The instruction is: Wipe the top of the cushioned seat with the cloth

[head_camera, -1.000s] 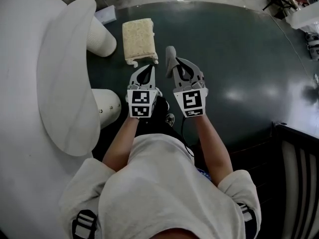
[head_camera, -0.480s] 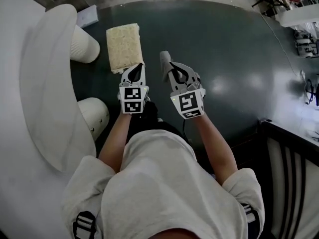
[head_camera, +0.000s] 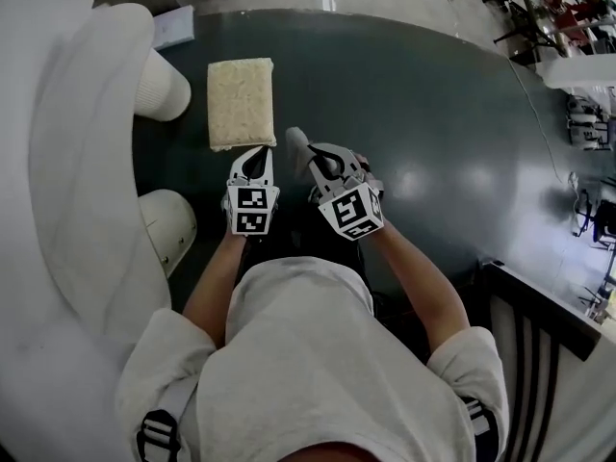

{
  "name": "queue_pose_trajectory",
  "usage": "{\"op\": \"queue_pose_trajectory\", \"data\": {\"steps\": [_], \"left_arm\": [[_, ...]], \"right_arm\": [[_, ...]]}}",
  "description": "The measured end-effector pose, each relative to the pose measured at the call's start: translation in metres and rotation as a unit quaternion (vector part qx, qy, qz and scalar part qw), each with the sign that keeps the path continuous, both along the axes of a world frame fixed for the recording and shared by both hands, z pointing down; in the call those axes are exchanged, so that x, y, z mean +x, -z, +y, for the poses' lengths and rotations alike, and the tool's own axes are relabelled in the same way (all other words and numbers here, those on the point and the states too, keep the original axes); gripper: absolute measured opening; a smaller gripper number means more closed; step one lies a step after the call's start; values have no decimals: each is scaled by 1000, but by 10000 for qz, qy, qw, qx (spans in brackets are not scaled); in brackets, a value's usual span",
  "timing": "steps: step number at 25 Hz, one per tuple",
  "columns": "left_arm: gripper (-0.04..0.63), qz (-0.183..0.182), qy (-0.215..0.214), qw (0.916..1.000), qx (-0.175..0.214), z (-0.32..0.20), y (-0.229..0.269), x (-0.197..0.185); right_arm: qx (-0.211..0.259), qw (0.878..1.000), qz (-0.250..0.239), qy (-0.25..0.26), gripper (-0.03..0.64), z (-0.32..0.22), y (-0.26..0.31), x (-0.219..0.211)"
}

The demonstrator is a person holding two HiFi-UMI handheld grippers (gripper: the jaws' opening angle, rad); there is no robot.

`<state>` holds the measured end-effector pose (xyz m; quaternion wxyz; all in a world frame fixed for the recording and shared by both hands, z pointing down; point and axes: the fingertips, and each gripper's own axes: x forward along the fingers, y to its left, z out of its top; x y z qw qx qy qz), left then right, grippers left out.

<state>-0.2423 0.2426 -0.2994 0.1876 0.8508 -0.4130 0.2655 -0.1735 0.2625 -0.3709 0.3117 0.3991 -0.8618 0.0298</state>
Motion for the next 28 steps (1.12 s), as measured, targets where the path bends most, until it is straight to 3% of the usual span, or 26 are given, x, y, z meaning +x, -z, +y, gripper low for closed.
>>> {"op": "queue_pose_trajectory", "data": {"steps": [7, 11, 18, 24, 28], "left_arm": [[14, -275, 598, 9978, -64, -33, -60, -2], [14, -540, 861, 9947, -122, -60, -109, 19], [14, -1008, 801, 9912, -294, -96, -206, 51], [14, -797, 901, 9910, -580, -86, -264, 73], [14, -777, 857, 9921, -492, -73, -295, 76]], "right_arm": [[-70, 9986, -97, 515, 14, -36, -84, 19], [-270, 9962, -203, 801, 14, -60, -140, 38], [-853, 9923, -769, 471, 14, -91, -246, 60], [-1014, 9900, -965, 162, 14, -106, -329, 73], [-1016, 9889, -1070, 179, 14, -102, -368, 69]]}}
